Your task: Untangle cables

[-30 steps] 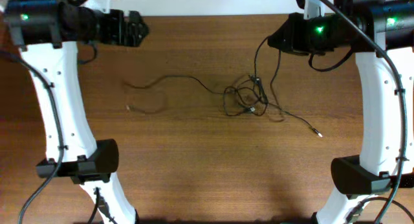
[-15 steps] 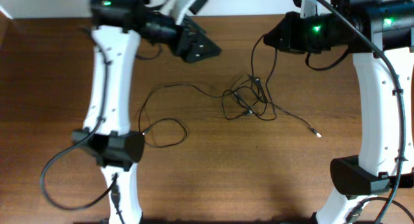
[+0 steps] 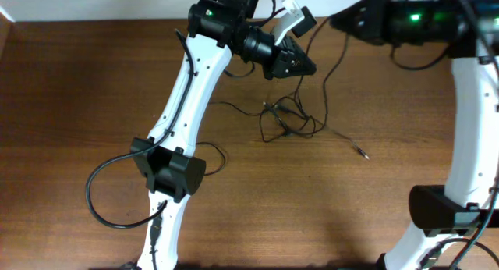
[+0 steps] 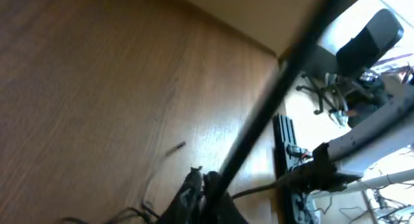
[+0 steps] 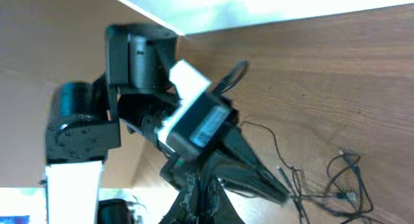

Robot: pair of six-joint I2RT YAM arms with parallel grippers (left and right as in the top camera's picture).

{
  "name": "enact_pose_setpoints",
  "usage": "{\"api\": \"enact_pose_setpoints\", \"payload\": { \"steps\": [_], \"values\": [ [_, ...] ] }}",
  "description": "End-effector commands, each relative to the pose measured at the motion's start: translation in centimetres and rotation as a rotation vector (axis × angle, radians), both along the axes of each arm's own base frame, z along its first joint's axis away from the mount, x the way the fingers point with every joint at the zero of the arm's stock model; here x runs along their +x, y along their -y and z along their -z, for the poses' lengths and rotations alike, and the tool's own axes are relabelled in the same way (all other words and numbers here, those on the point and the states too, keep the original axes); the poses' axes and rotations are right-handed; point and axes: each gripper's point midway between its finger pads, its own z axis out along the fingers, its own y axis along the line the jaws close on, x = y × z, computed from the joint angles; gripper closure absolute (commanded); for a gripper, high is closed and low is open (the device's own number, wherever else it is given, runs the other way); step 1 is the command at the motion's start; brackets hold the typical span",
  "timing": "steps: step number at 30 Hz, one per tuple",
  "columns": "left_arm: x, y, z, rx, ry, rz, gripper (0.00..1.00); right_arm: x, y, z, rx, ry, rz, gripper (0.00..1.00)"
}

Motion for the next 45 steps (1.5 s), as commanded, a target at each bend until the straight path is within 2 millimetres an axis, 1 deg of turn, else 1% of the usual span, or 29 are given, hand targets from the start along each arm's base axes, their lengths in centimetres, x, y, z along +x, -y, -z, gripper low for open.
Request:
{"api": "enact_pose_setpoints", "payload": {
  "steps": [1,3,5,7,8,11,13,15,16,17,18,19,21,22,23,25,27,29,30,31,33,36,37,38,39,40,43,45],
  "values": [
    [1.2,-1.0,1.6,0.090,0.031,-0.052,1.00,-1.3,3.4,-3.9,0.164,0.066,-0.028,0.96],
    [1.7,-1.4,2.1,0.124,0.046,-0.073,1.00,-1.8,5.7,-5.5,0.241,0.101,-0.034,0.96],
    [2.0,-1.6,2.5,0.148,0.057,-0.085,1.00,-2.9,7.8,-7.8,0.317,0.150,-0.047,0.96],
    [2.1,-1.6,2.5,0.149,0.059,-0.087,1.00,-3.9,9.1,-9.5,0.337,0.191,-0.037,0.96],
    [2.1,-1.6,2.6,0.154,0.062,-0.090,1.00,-4.7,9.4,-10.5,0.333,0.218,-0.029,0.96],
    [3.0,-2.4,3.5,0.225,0.084,-0.133,1.00,-6.7,9.3,-12.6,0.303,0.299,-0.026,0.96],
    [3.2,-2.6,3.8,0.246,0.080,-0.153,1.00,-7.4,9.2,-13.2,0.286,0.321,-0.015,0.96],
    [3.6,-2.8,3.5,0.242,0.021,-0.209,1.00,-7.1,9.3,-12.9,0.271,0.309,0.017,0.96],
    [3.9,-3.0,3.1,0.236,-0.013,-0.246,1.00,-6.7,9.3,-12.2,0.255,0.283,0.049,0.95],
    [4.3,-3.4,2.4,0.227,-0.055,-0.296,1.00,-6.3,9.5,-11.3,0.226,0.259,0.089,0.91],
    [4.5,-3.7,1.8,0.219,-0.079,-0.328,1.00,-5.7,9.7,-9.8,0.176,0.218,0.145,0.87],
    [5.0,-4.3,-0.2,0.187,-0.131,-0.408,1.00,-5.2,9.7,-7.7,0.095,0.160,0.208,0.77],
    [5.3,-4.8,-2.3,0.145,-0.195,-0.491,1.00,-4.9,9.4,-5.1,-0.014,0.086,0.260,0.63],
    [5.6,-5.4,-3.7,0.114,-0.258,-0.562,1.00,-5.1,8.9,-3.2,-0.109,0.031,0.286,0.55],
    [5.7,-5.8,-4.6,0.090,-0.326,-0.617,1.00,-5.3,8.3,-1.5,-0.191,-0.020,0.301,0.46],
    [5.9,-6.4,-5.9,0.048,-0.459,-0.711,1.00,-5.8,6.9,0.4,-0.305,-0.071,0.292,0.42],
    [5.9,-6.6,-6.5,0.014,-0.630,-0.793,1.00,-6.3,4.6,2.3,-0.413,-0.102,0.244,0.34],
    [5.3,-6.2,-7.1,-0.013,-0.767,-0.798,1.00,-6.4,2.5,3.5,-0.438,-0.124,0.182,0.33],
    [4.7,-5.8,-7.5,-0.029,-0.893,-0.793,1.00,-6.2,1.2,4.8,-0.444,-0.161,0.146,0.33],
    [4.3,-5.5,-7.8,-0.036,-0.973,-0.794,1.00,-5.8,0.5,5.9,-0.447,-0.190,0.130,0.33],
    [4.2,-5.4,-8.0,-0.043,-1.067,-0.814,1.00,-4.9,-0.7,7.8,-0.440,-0.254,0.122,0.33],
    [4.5,-5.4,-8.2,-0.057,-1.070,-0.818,1.00,-2.5,-3.0,10.2,-0.428,-0.251,0.104,0.33],
    [4.5,-5.4,-8.2,-0.058,-1.068,-0.819,1.00,-2.1,-3.8,10.9,-0.425,-0.244,0.089,0.33],
    [4.8,-5.4,-8.3,-0.067,-1.053,-0.827,1.00,-1.8,-4.4,11.5,-0.426,-0.238,0.079,0.33],
    [5.7,-5.8,-8.4,-0.084,-1.020,-0.865,1.00,-0.8,-5.6,12.6,-0.423,-0.210,0.064,0.33],
    [6.0,-6.0,-8.4,-0.092,-1.038,-0.887,1.00,-0.1,-6.1,13.1,-0.412,-0.201,0.076,0.33],
    [6.6,-6.1,-8.9,-0.123,-1.038,-0.894,1.00,2.1,-6.8,13.3,-0.346,-0.177,0.142,0.34],
    [6.8,-6.2,-8.9,-0.124,-1.031,-0.906,1.00,2.4,-7.3,13.1,-0.330,-0.168,0.148,0.34]
  ]
}}
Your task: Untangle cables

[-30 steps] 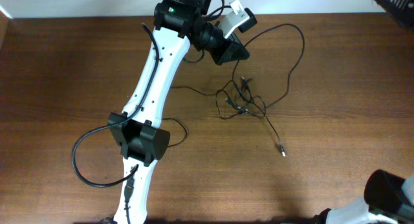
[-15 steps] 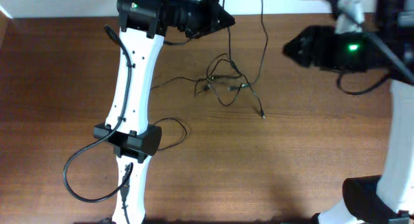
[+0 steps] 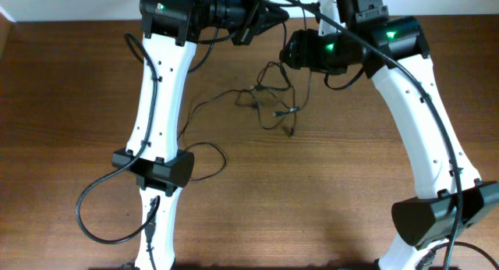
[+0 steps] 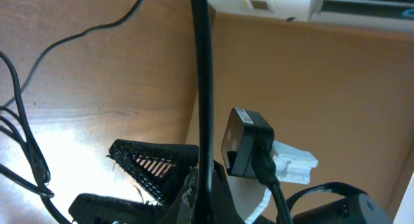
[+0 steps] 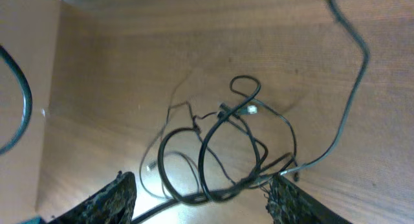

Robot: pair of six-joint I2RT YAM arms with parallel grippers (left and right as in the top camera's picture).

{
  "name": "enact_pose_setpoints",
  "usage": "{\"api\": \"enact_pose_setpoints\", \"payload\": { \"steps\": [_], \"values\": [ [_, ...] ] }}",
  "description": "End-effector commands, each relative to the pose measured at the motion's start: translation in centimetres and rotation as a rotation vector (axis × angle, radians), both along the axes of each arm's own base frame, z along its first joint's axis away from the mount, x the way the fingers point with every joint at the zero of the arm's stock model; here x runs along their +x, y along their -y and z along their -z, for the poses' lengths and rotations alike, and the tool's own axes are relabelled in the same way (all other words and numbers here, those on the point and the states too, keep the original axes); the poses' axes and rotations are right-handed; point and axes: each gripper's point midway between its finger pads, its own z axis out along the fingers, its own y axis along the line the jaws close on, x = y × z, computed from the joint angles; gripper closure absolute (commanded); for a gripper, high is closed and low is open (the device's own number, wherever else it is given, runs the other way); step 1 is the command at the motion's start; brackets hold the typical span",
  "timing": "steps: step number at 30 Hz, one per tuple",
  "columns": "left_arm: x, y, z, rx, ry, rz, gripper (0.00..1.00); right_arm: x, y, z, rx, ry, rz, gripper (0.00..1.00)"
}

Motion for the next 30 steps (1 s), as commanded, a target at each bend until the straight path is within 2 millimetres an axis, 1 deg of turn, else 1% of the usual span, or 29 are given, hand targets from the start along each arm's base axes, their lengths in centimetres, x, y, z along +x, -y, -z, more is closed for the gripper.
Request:
{"api": "enact_pose_setpoints", "payload": {
  "steps": [1,4,6,8,12,13,15,17,19,21,22,23,24,25,26,28,29,30],
  "values": [
    [0.1,-0.5,-1.3,-0.013,0.024,-0.030,1.00,0.0,-0.9,-0.1,0.028,-0.013,0.023,0.34],
    [0.5,-0.4,-1.8,-0.023,0.054,-0.029,1.00,-0.6,-1.8,0.2,0.038,-0.033,-0.004,0.34],
    [0.3,-0.2,-2.0,-0.034,0.055,-0.014,1.00,-0.6,-2.5,1.3,0.062,-0.074,-0.031,0.34],
    [-0.2,0.1,-2.4,-0.057,0.056,0.016,1.00,-0.6,-3.9,2.2,0.121,-0.116,-0.080,0.36],
    [-0.2,0.1,-2.4,-0.058,0.062,0.023,1.00,-0.8,-6.2,3.5,0.222,-0.185,-0.165,0.37],
    [-0.2,0.1,-2.4,-0.058,0.062,0.023,1.00,-0.8,-6.7,3.3,0.252,-0.189,-0.187,0.37],
    [-0.2,0.1,-2.4,-0.058,0.062,0.023,1.00,-0.9,-7.7,2.3,0.330,-0.180,-0.241,0.37],
    [-0.3,0.1,-2.4,-0.058,0.062,0.024,1.00,-0.9,-7.8,2.4,0.336,-0.198,-0.226,0.39],
    [-0.4,0.3,-2.8,-0.074,0.074,0.040,1.00,-1.0,-8.1,3.5,0.332,-0.243,-0.216,0.46],
    [-0.4,0.7,-4.0,-0.110,0.123,0.074,1.00,-1.3,-8.4,5.7,0.318,-0.320,-0.196,0.59],
    [-0.4,0.8,-4.2,-0.115,0.133,0.077,1.00,-1.2,-8.3,6.6,0.308,-0.348,-0.188,0.69],
    [-0.4,0.7,-4.2,-0.114,0.134,0.076,1.00,-1.1,-8.2,7.0,0.303,-0.353,-0.183,0.75],
    [-0.2,0.6,-4.1,-0.112,0.134,0.070,1.00,-1.0,-8.0,7.1,0.291,-0.348,-0.174,0.84],
    [0.2,0.0,-4.1,-0.108,0.136,0.053,1.00,-0.8,-7.8,7.4,0.269,-0.342,-0.159,0.92],
    [0.7,-0.7,-4.1,-0.105,0.139,0.035,1.00,-0.8,-7.7,7.5,0.262,-0.344,-0.154,0.96],
    [2.9,-4.1,-3.9,-0.077,0.165,-0.057,1.00,-0.5,-6.5,7.7,0.249,-0.353,-0.127,0.96],
    [3.6,-5.2,-3.8,-0.056,0.190,-0.084,1.00,-0.3,-5.7,7.6,0.236,-0.349,-0.103,0.96],
    [4.4,-6.5,-3.6,-0.025,0.227,-0.112,1.00,0.0,-4.2,7.1,0.211,-0.330,-0.069,0.96]
  ]
}}
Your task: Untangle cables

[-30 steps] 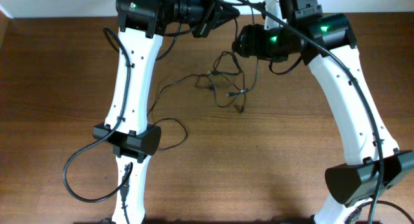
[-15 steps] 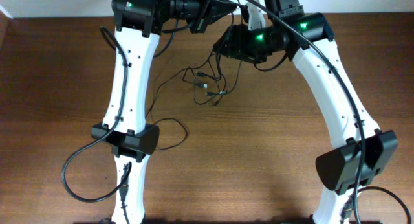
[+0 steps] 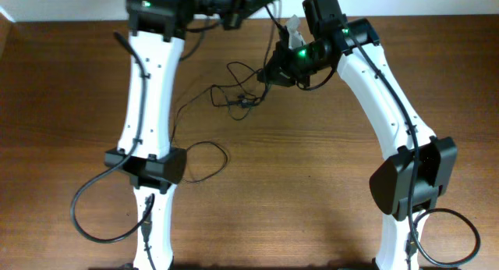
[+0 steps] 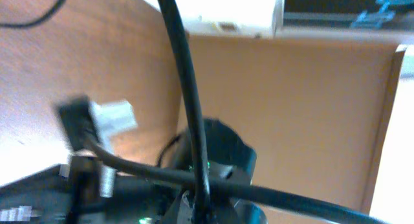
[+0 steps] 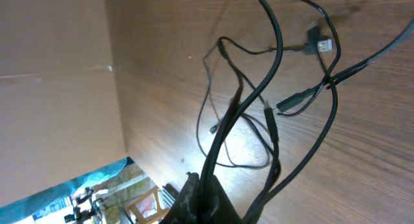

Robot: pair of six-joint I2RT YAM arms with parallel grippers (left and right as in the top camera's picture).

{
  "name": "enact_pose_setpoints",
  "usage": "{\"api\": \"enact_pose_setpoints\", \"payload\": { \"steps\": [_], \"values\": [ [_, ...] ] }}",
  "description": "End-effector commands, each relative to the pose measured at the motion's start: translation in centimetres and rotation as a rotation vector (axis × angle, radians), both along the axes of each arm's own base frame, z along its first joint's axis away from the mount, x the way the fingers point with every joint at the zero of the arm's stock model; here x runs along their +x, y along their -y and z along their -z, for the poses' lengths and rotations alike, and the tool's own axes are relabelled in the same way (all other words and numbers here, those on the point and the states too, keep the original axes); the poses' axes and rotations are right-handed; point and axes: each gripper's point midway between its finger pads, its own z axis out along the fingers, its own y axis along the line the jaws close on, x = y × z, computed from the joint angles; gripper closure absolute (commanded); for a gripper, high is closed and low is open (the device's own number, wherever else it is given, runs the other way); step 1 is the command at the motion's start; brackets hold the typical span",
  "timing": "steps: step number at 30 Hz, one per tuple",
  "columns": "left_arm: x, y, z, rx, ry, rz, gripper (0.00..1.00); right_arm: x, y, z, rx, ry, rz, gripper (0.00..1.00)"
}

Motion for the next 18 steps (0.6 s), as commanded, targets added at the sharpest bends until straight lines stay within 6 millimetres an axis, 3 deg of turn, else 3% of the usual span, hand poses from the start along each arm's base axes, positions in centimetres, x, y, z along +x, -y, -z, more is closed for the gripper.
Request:
{"api": "enact_pose_setpoints", "payload": {
  "steps": [1,2,5,6,8,12,15,17,18],
  "values": [
    [3.1,-6.3,-0.8,0.105,0.181,-0.136,1.00,0.7,4.0,-1.0,-0.095,0.055,0.081,0.96],
    [4.2,-8.6,-0.2,0.172,0.216,-0.193,1.00,0.4,6.2,-2.8,-0.143,0.108,0.116,0.96],
    [5.6,-14.7,2.4,0.321,0.150,-0.363,1.00,-1.7,10.4,-6.4,-0.276,0.208,0.175,0.96],
    [5.7,-16.1,3.3,0.379,0.142,-0.392,1.00,-2.5,11.0,-7.4,-0.295,0.241,0.166,0.96],
    [5.4,-18.2,5.1,0.556,0.185,-0.377,1.00,-4.0,13.4,-9.5,-0.379,0.300,0.217,0.96],
    [4.4,-22.0,7.9,0.915,0.247,-0.306,1.00,-5.1,18.1,-15.3,-0.459,0.471,0.374,0.96],
    [3.9,-24.0,8.6,1.035,0.262,-0.263,1.00,-6.2,23.1,-19.8,-0.455,0.561,0.532,0.96],
    [3.7,-24.8,8.5,1.069,0.290,-0.232,1.00,-6.9,25.8,-20.5,-0.476,0.557,0.606,0.96],
    [3.6,-24.8,8.2,1.088,0.317,-0.208,1.00,-7.4,28.1,-20.3,-0.512,0.532,0.658,0.96]
  ]
}}
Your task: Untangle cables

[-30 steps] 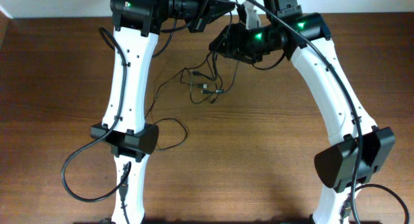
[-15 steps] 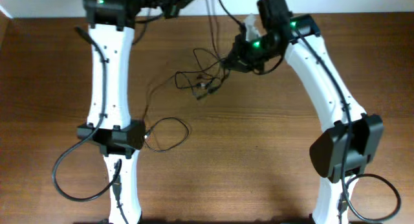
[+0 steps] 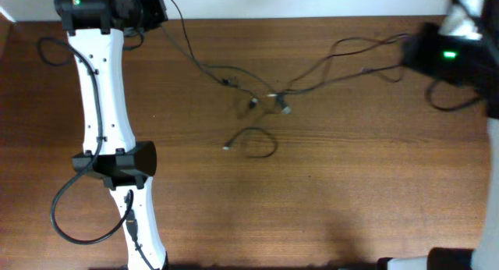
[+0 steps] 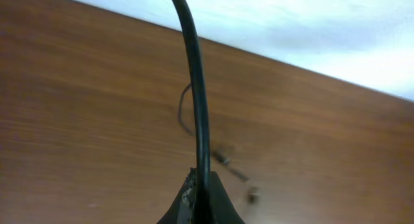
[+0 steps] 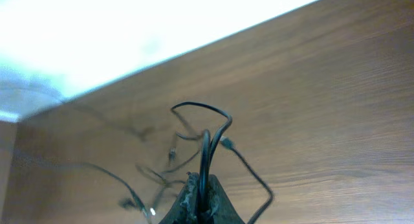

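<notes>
Thin black cables point(image 3: 195, 61) stretch across the far half of the table, meeting in a small knot with plugs point(image 3: 269, 98). My left gripper point(image 3: 156, 8) sits at the far left corner, shut on one black cable point(image 4: 197, 107) that runs straight out from the jaws point(image 4: 202, 185). My right gripper point(image 3: 413, 50), blurred at the far right, is shut on a doubled cable point(image 5: 206, 143) at its fingertips point(image 5: 202, 185). A separate thin loop point(image 3: 256, 142) lies loose on the wood nearer the front.
The brown wooden table point(image 3: 351, 192) ends at a white wall along the back point(image 3: 312, 5). My left arm's white links point(image 3: 105, 106) run down the left side, with its own thick cable loop point(image 3: 70, 215) near the front.
Both grippers stood close together at the back centre with the bundle hanging below. Now the left is at the far left, the right at the far right, and the cables are drawn out between them.
The tangle lay at the table's middle with my left gripper over it and the right arm off to the right. Then both grippers were together at the back centre, holding cables with the tangle bunched below. Now they are far apart, and one loop lies free.
</notes>
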Robot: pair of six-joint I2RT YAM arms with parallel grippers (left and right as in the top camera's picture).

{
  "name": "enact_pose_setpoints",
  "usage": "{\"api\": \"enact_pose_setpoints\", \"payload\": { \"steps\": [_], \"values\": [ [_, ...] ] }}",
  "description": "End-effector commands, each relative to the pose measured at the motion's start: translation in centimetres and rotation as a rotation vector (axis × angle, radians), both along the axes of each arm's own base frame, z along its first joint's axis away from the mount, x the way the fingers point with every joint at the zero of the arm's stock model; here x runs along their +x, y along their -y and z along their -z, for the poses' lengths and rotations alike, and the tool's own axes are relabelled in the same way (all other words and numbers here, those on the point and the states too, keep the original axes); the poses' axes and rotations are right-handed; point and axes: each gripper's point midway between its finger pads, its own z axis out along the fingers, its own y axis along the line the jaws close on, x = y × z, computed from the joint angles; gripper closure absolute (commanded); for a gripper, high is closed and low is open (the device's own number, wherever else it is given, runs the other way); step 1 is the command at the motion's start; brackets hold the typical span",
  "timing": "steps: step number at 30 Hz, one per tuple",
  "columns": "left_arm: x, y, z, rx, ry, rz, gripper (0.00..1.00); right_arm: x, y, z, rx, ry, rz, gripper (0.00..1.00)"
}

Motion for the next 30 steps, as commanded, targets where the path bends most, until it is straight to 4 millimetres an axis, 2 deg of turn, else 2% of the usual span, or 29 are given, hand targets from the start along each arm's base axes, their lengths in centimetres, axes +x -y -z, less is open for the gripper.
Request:
{"api": "enact_pose_setpoints", "payload": {
  "steps": [1,4,6,8,10,11,12,14,16,17,19,20,25,26,27,28,30],
  "values": [
    [-0.6,-1.8,-2.1,0.159,0.076,0.091,1.00,-1.9,5.6,-0.9,-0.050,0.005,0.163,0.96],
    [-1.6,-2.6,-5.7,0.211,0.161,0.066,1.00,-2.7,9.6,1.0,-0.057,-0.081,0.262,0.96],
    [-3.6,-4.5,-9.8,0.253,0.242,0.003,1.00,-3.2,11.5,2.3,-0.034,-0.137,0.309,0.96],
    [-6.0,-7.6,-13.4,0.337,0.304,-0.116,1.00,-3.3,11.6,2.7,-0.044,-0.158,0.290,0.96],
    [-7.8,-10.7,-15.3,0.410,0.323,-0.230,1.00,-3.4,11.4,2.8,-0.038,-0.162,0.283,0.96],
    [-9.2,-13.4,-16.0,0.459,0.317,-0.319,1.00,-3.3,11.0,2.8,-0.032,-0.156,0.258,0.96],
    [-10.2,-15.9,-16.0,0.482,0.292,-0.385,1.00,-3.2,10.7,2.7,-0.026,-0.153,0.237,0.96],
    [-12.2,-19.6,-14.8,0.457,0.226,-0.497,1.00,-3.3,10.6,2.9,-0.020,-0.162,0.234,0.96],
    [-15.1,-24.4,-13.2,0.378,0.156,-0.705,1.00,-3.2,10.1,2.8,0.001,-0.157,0.215,0.96],
    [-16.6,-27.4,-12.1,0.342,0.120,-0.815,1.00,-3.2,9.8,2.7,0.016,-0.151,0.201,0.96],
    [-18.6,-30.7,-10.4,0.339,0.052,-0.895,1.00,-3.1,9.5,2.6,0.027,-0.148,0.191,0.96],
    [-19.5,-32.2,-9.3,0.322,0.012,-0.925,1.00,-3.1,9.4,2.6,0.032,-0.147,0.187,0.96],
    [-22.0,-36.3,-5.5,0.257,-0.097,-1.053,1.00,-3.3,9.4,2.8,0.034,-0.156,0.187,0.96],
    [-22.3,-36.8,-4.6,0.235,-0.120,-1.069,0.77,-3.3,9.4,2.8,0.034,-0.156,0.187,0.96],
    [-22.4,-37.1,-3.9,0.215,-0.137,-1.069,0.44,-3.2,9.3,2.7,0.036,-0.155,0.185,0.96],
    [-22.4,-37.2,-3.2,0.192,-0.151,-1.062,0.01,-3.3,9.3,2.7,0.036,-0.155,0.185,0.96],
    [-22.6,-37.3,-2.2,0.171,-0.180,-1.061,0.01,-3.3,9.3,2.8,0.037,-0.158,0.185,0.96]
  ]
}}
